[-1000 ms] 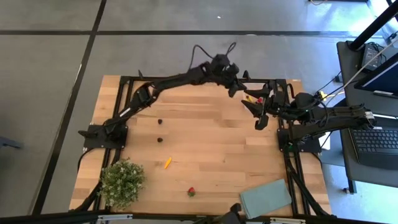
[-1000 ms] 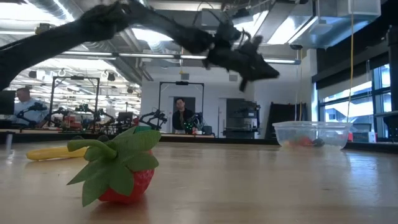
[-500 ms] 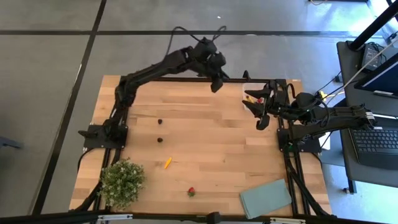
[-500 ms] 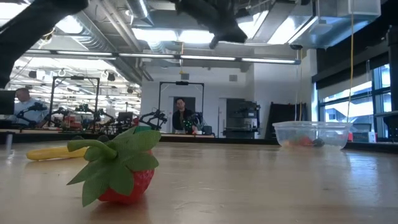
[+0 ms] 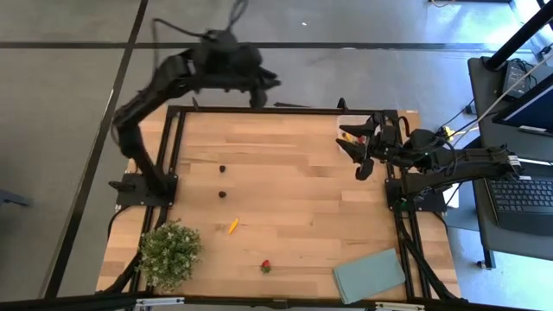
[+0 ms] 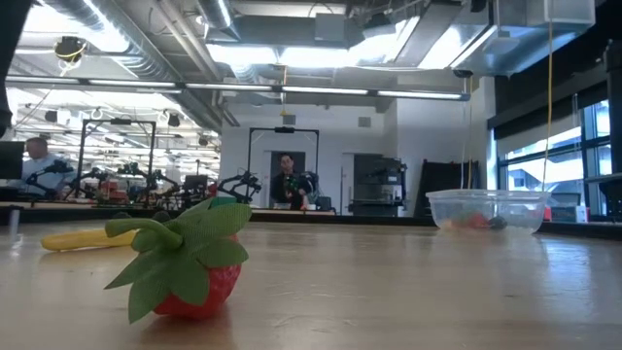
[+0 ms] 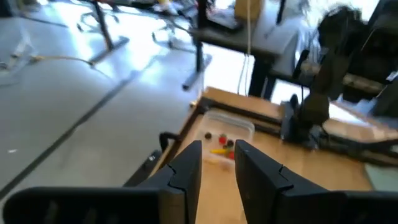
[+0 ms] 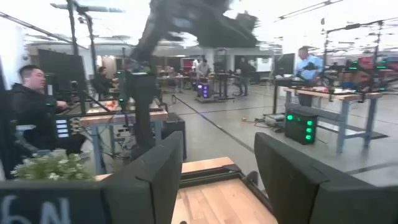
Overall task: Pick and placing Produce into tupperware
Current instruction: Put the yellow corn into the transparent bin
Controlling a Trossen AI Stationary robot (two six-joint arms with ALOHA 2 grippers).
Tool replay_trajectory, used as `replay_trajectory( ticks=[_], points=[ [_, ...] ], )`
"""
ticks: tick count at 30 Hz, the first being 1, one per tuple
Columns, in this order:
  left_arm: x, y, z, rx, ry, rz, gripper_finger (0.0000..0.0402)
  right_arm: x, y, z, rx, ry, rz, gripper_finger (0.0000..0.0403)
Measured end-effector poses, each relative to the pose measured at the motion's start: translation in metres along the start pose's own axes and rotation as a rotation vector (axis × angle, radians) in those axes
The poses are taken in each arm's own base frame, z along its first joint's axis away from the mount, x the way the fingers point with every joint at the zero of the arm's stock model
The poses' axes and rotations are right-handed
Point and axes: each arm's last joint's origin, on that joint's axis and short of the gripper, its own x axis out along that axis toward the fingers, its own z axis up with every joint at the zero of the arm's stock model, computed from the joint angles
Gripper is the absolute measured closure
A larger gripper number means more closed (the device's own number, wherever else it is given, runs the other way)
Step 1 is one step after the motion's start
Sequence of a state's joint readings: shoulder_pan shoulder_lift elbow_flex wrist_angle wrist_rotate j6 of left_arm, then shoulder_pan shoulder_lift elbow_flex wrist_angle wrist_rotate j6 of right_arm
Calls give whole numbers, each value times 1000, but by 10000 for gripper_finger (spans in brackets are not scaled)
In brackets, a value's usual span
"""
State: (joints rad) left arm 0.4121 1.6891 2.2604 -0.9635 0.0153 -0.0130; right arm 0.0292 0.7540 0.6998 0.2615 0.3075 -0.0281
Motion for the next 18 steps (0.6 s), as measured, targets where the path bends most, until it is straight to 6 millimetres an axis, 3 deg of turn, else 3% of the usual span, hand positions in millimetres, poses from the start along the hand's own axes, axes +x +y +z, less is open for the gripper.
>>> replay_trajectory(
  ticks=[4,9,14,18],
  points=[
    [-44,-5,2,-26,-31,87,306,2,0,-1,-5,6,-15,202],
    [-84,-16,-9,-32,-78,129,300,6,1,-5,-11,22,-15,202],
    [-111,-21,-45,-43,-125,202,293,9,3,-9,-15,38,-16,202],
    [-113,-25,-89,-38,-107,175,288,12,4,-11,-16,41,-16,202]
  ],
)
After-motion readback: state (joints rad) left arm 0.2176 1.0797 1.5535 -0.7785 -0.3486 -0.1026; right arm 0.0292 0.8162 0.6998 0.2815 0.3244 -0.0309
